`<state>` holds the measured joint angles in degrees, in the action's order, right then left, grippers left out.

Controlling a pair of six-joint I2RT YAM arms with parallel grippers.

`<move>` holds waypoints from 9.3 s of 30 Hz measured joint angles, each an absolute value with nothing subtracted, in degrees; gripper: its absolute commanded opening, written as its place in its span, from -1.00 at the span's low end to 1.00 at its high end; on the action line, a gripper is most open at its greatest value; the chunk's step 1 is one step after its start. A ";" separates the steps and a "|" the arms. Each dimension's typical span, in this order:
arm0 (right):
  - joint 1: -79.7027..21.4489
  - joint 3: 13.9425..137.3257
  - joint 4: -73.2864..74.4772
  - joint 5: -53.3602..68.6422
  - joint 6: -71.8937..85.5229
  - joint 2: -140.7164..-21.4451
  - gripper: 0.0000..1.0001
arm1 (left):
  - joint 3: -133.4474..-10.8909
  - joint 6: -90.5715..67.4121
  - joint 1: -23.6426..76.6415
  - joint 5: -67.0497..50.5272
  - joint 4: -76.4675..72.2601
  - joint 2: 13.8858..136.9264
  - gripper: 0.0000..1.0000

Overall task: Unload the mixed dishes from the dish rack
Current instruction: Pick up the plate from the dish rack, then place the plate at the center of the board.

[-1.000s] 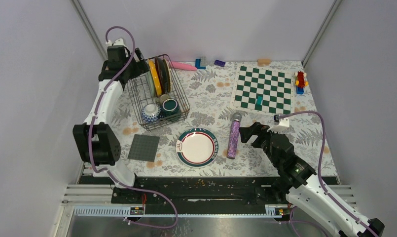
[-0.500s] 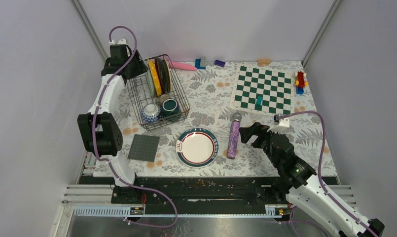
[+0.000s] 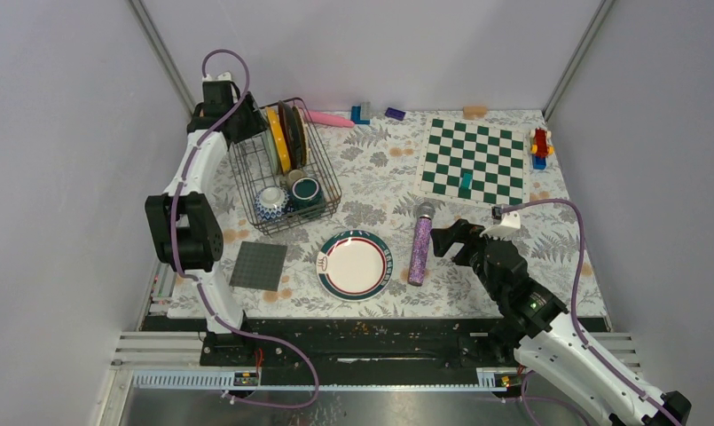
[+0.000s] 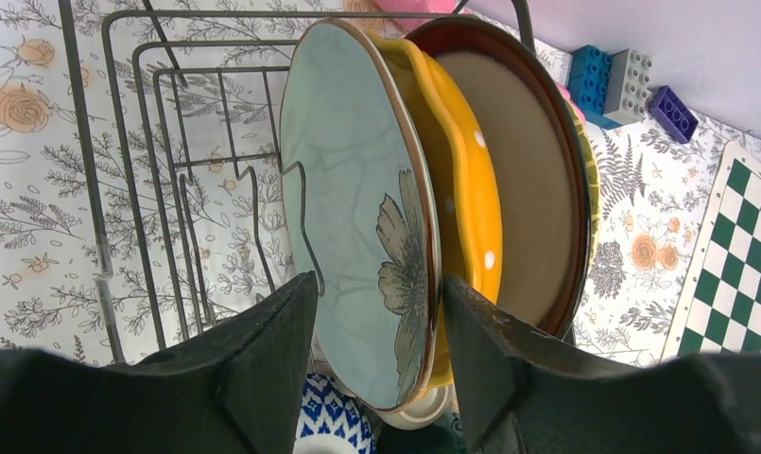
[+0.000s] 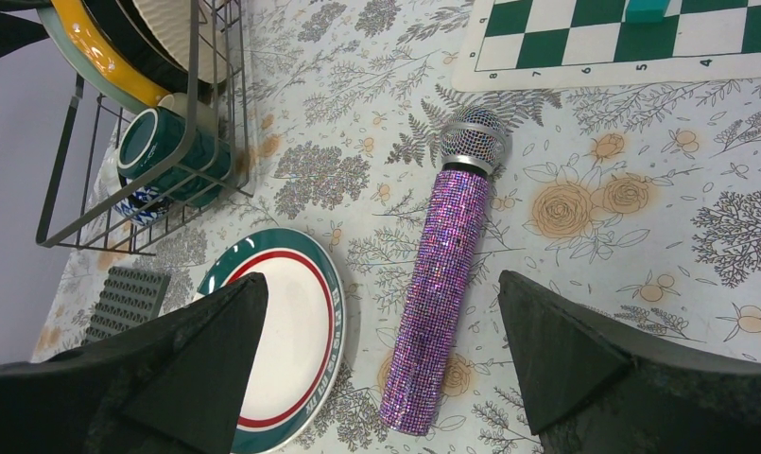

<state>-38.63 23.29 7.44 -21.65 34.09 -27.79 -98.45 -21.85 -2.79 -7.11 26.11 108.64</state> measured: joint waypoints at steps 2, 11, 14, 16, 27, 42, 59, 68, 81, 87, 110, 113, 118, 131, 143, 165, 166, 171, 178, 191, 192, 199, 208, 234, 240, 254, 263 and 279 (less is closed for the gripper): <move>-38.63 23.29 7.44 -21.71 34.09 -27.79 0.99 | -98.76 -21.87 -2.83 -7.14 26.06 108.84 0.07; -38.63 23.29 7.44 -22.00 34.06 -27.81 0.99 | -99.55 -22.28 -2.90 -8.29 26.13 110.45 0.06; -38.63 23.29 7.44 -22.00 34.09 -27.79 0.99 | -99.88 -22.65 -3.14 -9.50 26.13 111.48 0.05; -38.63 23.29 7.44 -22.00 34.06 -27.79 0.99 | -100.18 -23.07 -3.40 -10.50 26.11 112.14 0.03; -38.63 23.29 7.35 -22.02 34.06 -27.73 0.99 | -101.51 -24.69 -4.40 -15.22 26.04 113.86 -0.07; -38.63 23.29 7.05 -23.03 34.06 -28.05 0.99 | -104.16 -24.38 -4.40 -15.68 26.48 116.90 -0.19; -38.63 23.29 7.05 -23.49 33.63 -29.02 0.99 | -104.44 -23.53 -4.51 -16.27 26.92 117.21 -1.00; -38.63 23.29 7.07 -23.53 33.63 -28.97 0.99 | -101.54 -23.55 -4.89 -15.79 24.99 115.22 -1.00; -38.63 23.29 7.09 -23.57 33.43 -28.49 0.99 | -91.29 -24.49 -5.23 -15.88 18.61 108.18 -1.00; -38.63 23.29 7.09 -23.57 33.26 -27.94 0.99 | -90.13 -25.10 -5.23 -15.62 18.00 107.31 -1.00; -38.63 23.29 8.34 -23.59 33.17 -27.90 0.99 | -77.52 -24.97 -4.84 -15.35 14.98 90.04 -1.00; -38.63 23.29 8.34 -23.59 33.12 -27.92 0.99 | -75.20 -24.84 -4.84 -15.03 14.74 86.37 -1.00; -38.63 23.29 8.34 -23.57 32.88 -27.97 0.99 | -71.26 -24.45 -4.58 -15.00 13.50 79.24 -1.00; -38.63 23.51 8.43 -22.83 33.28 -27.18 0.99 | -65.14 -14.17 9.61 -13.50 12.16 60.82 -1.00; -38.63 29.15 16.25 -21.45 40.25 -27.53 0.99 | -56.82 11.55 35.75 -11.92 13.02 50.57 -1.00; -38.63 34.52 27.38 -21.10 60.12 -21.10 0.98 | -41.39 61.76 73.32 19.44 0.71 60.60 -1.00; -38.63 34.41 25.91 -20.14 60.18 -21.10 0.98 | -40.23 62.92 74.02 20.23 -0.30 60.64 -1.00; -38.63 33.82 17.80 -13.21 60.05 -23.68 0.95 | -37.76 66.61 76.20 23.29 -6.09 61.34 -1.00; -38.63 33.82 12.71 -4.75 60.10 -33.10 0.75 | -34.92 71.26 78.24 26.46 -16.12 62.78 -1.00; -38.63 33.85 7.70 2.70 63.57 -40.64 0.08 | -34.11 74.65 78.37 29.56 -20.45 65.87 -1.00; -38.63 33.85 7.57 2.70 63.75 -40.60 0.05 | -34.11 74.76 78.37 29.63 -20.45 65.87 -1.00; -38.63 33.85 7.09 2.63 64.16 -39.57 -0.17 | -34.11 75.00 78.41 30.04 -20.10 66.26 -1.00; -38.61 33.98 8.34 2.24 65.12 -40.77 -1.00 | -34.11 75.33 78.56 30.83 -19.33 67.31 -0.49; -36.36 30.96 7.09 -8.54 66.41 -35.86 -1.00 | -50.65 51.05 77.76 9.65 6.09 55.44 0.98; -36.16 28.51 7.14 -6.76 65.08 -35.79 -1.00 | -58.74 28.62 70.22 15.11 -0.51 58.63 0.98; -36.16 27.24 1.96 11.86 57.84 -53.15 -1.00 | -37.82 -20.47 59.00 49.78 -2.15 39.31 0.98; -37.26 28.40 -5.65 18.22 55.05 -68.14 -1.00 | -36.05 -28.42 55.46 53.17 2.33 37.74 0.98; -37.30 30.22 -11.70 20.56 53.76 -76.66 -0.79 | -35.94 -32.05 49.43 52.27 4.19 39.75 0.98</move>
